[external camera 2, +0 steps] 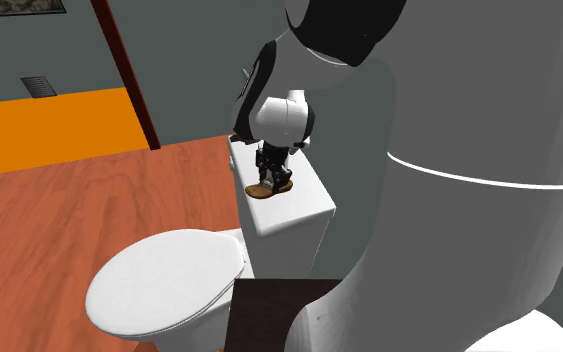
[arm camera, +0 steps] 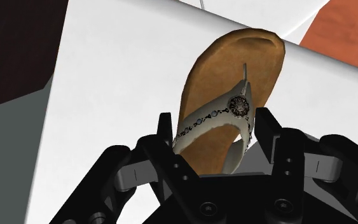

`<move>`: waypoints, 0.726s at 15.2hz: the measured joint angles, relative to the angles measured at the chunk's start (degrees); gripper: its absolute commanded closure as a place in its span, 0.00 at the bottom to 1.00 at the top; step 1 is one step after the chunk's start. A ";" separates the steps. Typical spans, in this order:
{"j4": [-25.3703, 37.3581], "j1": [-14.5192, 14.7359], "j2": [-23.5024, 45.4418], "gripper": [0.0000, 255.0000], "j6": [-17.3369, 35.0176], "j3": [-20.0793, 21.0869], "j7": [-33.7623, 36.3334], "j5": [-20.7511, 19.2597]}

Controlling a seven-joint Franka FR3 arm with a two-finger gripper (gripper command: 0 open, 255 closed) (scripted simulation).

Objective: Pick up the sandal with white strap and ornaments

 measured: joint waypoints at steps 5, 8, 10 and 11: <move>0.03 0.04 0.01 1.00 -0.09 0.00 0.07 -0.01; 0.01 -0.04 -0.18 1.00 -0.28 0.00 0.02 0.02; -0.06 -0.19 -1.16 1.00 -1.24 0.07 0.08 0.16; 0.19 -0.23 -1.62 1.00 -1.94 0.09 0.16 0.18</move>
